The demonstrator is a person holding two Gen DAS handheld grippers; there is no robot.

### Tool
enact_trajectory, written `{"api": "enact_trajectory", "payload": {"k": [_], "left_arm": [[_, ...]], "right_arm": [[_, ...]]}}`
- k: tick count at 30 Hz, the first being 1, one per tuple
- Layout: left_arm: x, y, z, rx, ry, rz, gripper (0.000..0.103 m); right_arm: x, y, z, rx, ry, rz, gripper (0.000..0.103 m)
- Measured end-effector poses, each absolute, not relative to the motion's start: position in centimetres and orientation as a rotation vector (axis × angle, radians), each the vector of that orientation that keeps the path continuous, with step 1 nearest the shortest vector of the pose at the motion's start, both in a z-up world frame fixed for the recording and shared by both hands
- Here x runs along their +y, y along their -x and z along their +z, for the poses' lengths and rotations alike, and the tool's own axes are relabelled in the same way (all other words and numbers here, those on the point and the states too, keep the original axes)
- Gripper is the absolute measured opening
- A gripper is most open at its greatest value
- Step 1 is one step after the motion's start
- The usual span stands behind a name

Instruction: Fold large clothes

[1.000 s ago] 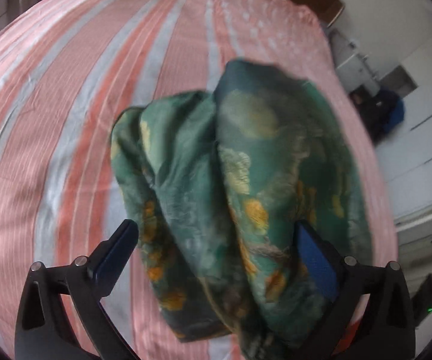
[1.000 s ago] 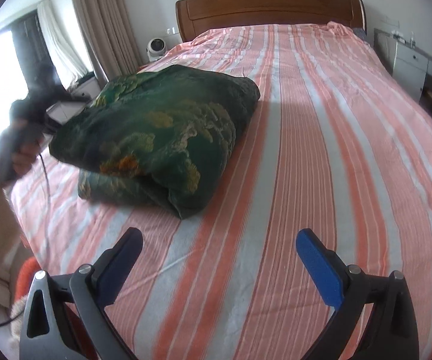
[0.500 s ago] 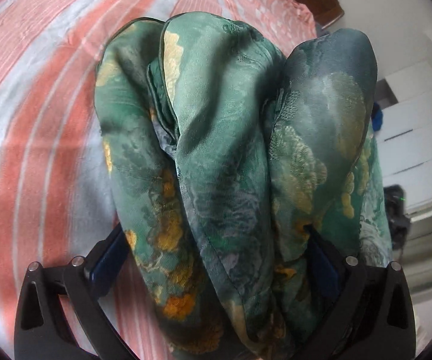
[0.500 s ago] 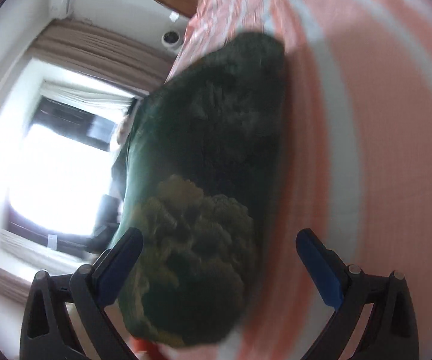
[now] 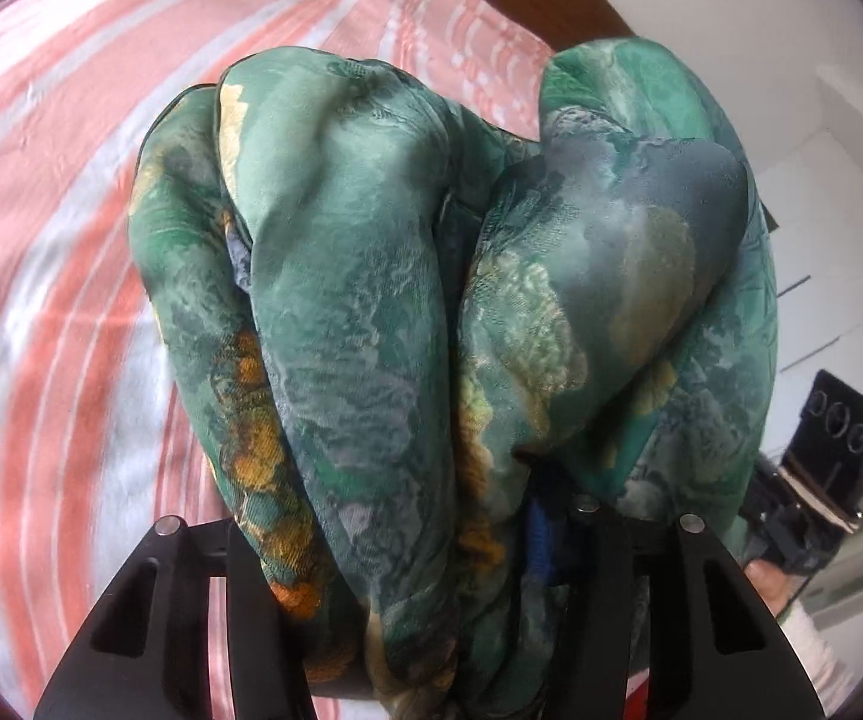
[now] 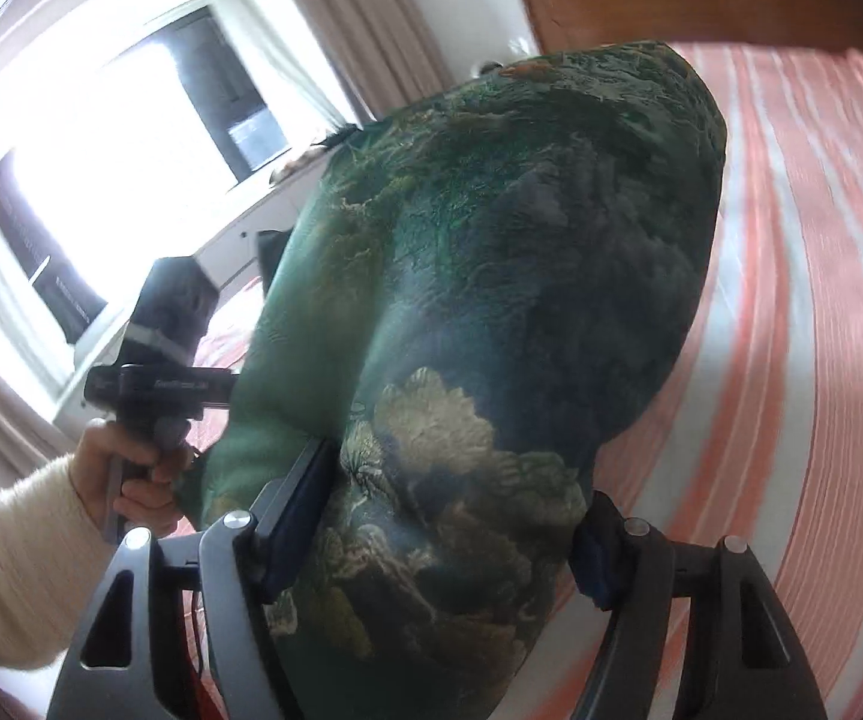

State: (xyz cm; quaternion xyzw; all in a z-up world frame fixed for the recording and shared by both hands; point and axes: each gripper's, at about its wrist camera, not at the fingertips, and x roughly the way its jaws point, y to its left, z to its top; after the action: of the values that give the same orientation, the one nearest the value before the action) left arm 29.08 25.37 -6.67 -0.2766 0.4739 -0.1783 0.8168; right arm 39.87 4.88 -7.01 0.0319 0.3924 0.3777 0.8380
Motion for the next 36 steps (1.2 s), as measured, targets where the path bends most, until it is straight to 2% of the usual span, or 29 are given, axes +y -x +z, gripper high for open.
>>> {"api": "enact_trajectory", "payload": {"k": [4,5,6,7,8,9,10,11,13,18,21,26,31,36], "left_arm": [[24.8,-30.5,-2.5,0.915,0.562,-0.382,0.05],[24.4,-31.3,-1.7,0.898,0.541,-0.373,0.053],[23.7,-32.6,-0.8,0.883,0.515,-0.355,0.064],[23.2,-33.7,-0.5,0.881,0.497,-0.347,0.071],[22.7,-35.1,-0.5,0.89,0.475,-0.328,0.086],[22.5,-36.0,-0.8,0.901,0.471,-0.317,0.09],[22.6,-36.8,-1.3,0.916,0.476,-0.307,0.09],[22.8,-37.2,-1.9,0.924,0.485,-0.286,0.09],[23.3,-36.6,-2.6,0.927,0.475,-0.243,0.09],[22.3,-31.0,-1.1,0.82,0.225,-0.109,0.093],[20.7,-26.7,1.2,0.689,0.028,-0.006,0.101],[16.9,-22.2,6.2,0.472,-0.116,0.136,0.103],[15.0,-14.7,8.1,0.481,-0.104,0.208,0.103],[12.3,-11.2,7.9,0.558,-0.1,0.184,0.103]], "right_arm": [[4.4,-41.1,-3.7,0.736,-0.098,0.821,0.07],[4.0,-42.0,-3.3,0.727,-0.117,0.821,0.07],[3.4,-43.3,-2.8,0.725,-0.144,0.825,0.07],[2.9,-44.5,-2.6,0.73,-0.17,0.824,0.071],[2.0,-46.1,-2.5,0.742,-0.212,0.82,0.073],[1.0,-47.7,-2.8,0.772,-0.26,0.803,0.082],[-0.1,-49.0,-3.2,0.807,-0.292,0.756,0.097],[-1.4,-49.7,-3.3,0.815,-0.295,0.688,0.103],[-3.9,-49.9,-2.8,0.786,-0.258,0.568,0.103],[-5.5,-45.8,-1.4,0.726,-0.089,0.431,0.103],[-5.9,-40.8,0.3,0.625,0.055,0.354,0.103],[-5.9,-34.3,4.0,0.436,0.108,0.261,0.103],[-4.4,-30.4,3.6,0.517,0.129,0.241,0.103],[-4.2,-26.0,3.5,0.563,0.102,0.218,0.103]]}}
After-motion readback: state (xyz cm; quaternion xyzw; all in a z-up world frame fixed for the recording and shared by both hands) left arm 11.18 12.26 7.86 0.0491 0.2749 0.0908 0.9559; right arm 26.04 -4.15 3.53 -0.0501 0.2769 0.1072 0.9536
